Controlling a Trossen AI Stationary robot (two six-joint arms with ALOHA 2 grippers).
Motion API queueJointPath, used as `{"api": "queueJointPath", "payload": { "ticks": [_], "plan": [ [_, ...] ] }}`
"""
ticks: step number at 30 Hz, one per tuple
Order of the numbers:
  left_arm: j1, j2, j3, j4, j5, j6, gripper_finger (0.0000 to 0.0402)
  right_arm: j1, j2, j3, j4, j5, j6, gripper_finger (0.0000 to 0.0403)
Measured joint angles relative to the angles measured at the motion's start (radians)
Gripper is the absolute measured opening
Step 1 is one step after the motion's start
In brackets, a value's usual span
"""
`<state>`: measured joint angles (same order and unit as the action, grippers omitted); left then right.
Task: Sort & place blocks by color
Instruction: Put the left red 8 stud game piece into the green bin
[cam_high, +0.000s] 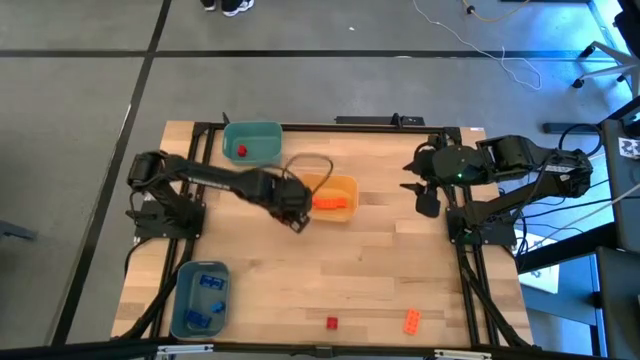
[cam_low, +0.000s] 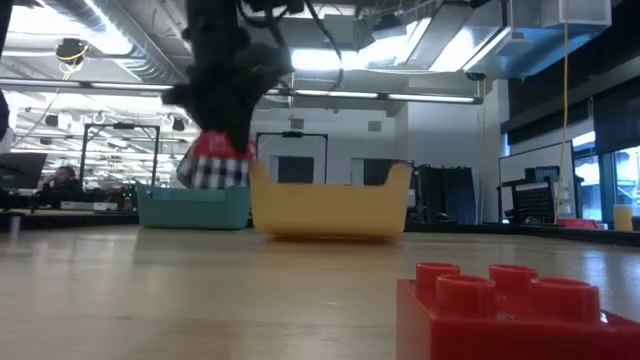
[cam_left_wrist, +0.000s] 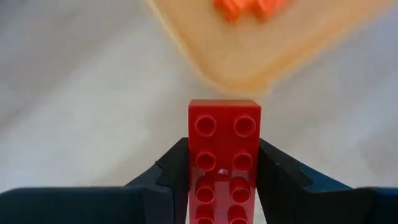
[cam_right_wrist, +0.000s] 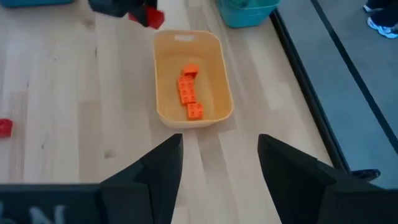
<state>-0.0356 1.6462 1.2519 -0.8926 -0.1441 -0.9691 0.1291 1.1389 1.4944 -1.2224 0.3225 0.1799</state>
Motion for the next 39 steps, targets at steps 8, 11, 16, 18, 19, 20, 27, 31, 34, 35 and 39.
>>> {"api": "queueJointPath", "payload": {
  "ticks": [8, 11, 16, 18, 19, 20, 27, 31, 34, 35, 39],
  "plan": [
    [0.13, -0.009, 0.24, -0.165, -0.066, 0.148, 0.013, 0.0, 0.0, 0.0, -0.001, 0.009, 0.024, 0.0209],
    [0.203, -0.01, 0.315, -0.249, -0.109, 0.214, 0.013, 0.0, 0.0, 0.0, 0.001, 0.009, 0.025, 0.0209],
    [0.364, -0.009, 0.363, -0.393, -0.186, 0.251, 0.013, 0.0, 0.0, 0.0, 0.021, 0.009, 0.028, 0.0209],
    [0.442, -0.009, 0.351, -0.382, -0.181, 0.298, 0.013, 0.0, 0.0, -0.005, 0.051, 0.01, 0.028, 0.0209],
    [0.481, -0.009, 0.338, -0.363, -0.175, 0.329, 0.013, 0.0, 0.001, -0.011, 0.067, 0.01, 0.025, 0.0209],
    [0.52, -0.009, 0.322, -0.338, -0.168, 0.358, 0.013, 0.0, 0.002, -0.02, 0.076, 0.012, 0.024, 0.0209],
    [0.773, -0.009, 0.19, -0.135, -0.065, 0.43, 0.013, -0.026, 0.003, -0.108, 0.17, 0.035, 0.024, 0.0209],
    [0.861, -0.009, 0.092, 0.014, -0.019, 0.448, 0.013, -0.054, 0.003, -0.146, 0.203, 0.034, 0.024, 0.0209],
    [0.901, -0.009, 0.023, 0.094, 0.032, 0.448, 0.013, -0.071, 0.003, -0.156, 0.229, 0.035, 0.025, 0.0209],
    [0.909, -0.009, 0.001, 0.105, 0.044, 0.444, 0.013, -0.075, 0.003, -0.156, 0.233, 0.035, 0.024, 0.0209],
    [0.928, -0.008, -0.073, 0.133, 0.052, 0.411, 0.013, -0.081, 0.003, -0.156, 0.255, 0.035, 0.022, 0.0209]
  ]
}}
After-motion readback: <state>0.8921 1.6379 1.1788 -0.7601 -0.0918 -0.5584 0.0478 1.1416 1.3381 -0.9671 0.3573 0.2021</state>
